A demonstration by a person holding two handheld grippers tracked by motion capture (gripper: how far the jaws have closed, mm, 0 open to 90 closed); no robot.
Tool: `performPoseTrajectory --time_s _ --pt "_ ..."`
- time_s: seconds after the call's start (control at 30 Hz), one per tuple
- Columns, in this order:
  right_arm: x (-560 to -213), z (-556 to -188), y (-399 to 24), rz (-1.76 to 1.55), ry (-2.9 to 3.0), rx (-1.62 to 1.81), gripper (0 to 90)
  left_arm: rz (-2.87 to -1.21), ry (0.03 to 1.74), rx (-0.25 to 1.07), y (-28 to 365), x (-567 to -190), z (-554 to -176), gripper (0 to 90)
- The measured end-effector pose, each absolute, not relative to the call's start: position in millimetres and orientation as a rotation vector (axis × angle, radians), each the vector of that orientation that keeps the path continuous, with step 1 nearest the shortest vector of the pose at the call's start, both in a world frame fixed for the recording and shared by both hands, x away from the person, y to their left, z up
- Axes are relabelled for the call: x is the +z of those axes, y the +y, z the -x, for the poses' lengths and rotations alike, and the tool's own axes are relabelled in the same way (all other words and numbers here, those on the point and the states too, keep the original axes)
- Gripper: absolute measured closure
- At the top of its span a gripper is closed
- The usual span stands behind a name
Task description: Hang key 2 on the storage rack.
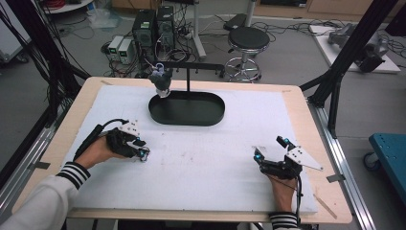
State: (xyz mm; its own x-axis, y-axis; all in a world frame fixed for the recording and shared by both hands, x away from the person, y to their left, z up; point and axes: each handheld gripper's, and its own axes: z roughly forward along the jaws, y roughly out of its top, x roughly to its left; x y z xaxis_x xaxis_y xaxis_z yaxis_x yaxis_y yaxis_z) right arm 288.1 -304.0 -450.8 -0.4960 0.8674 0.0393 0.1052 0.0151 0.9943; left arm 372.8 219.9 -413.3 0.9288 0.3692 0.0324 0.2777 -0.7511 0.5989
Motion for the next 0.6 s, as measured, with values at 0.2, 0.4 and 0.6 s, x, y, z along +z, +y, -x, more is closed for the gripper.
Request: performPoseTrajectory --time_s 0.2,0.4,0.6 --pt "-450.8 -288.1 -304.2 -1.004 1.665 1.541 0.7 -2.472 0.452 0.200 219.7 -413.3 -373.2 71.7" --pt "-450.9 -288.1 -304.2 -1.004 1.664 1.542 0.7 -2.480 0.445 0.204 220.8 -412.6 -373.6 77.7" --pt "-450.8 -288.1 -304.1 -1.005 1.664 1.542 0.7 -2.469 0.445 0.192 220.9 -412.9 -373.5 81.8"
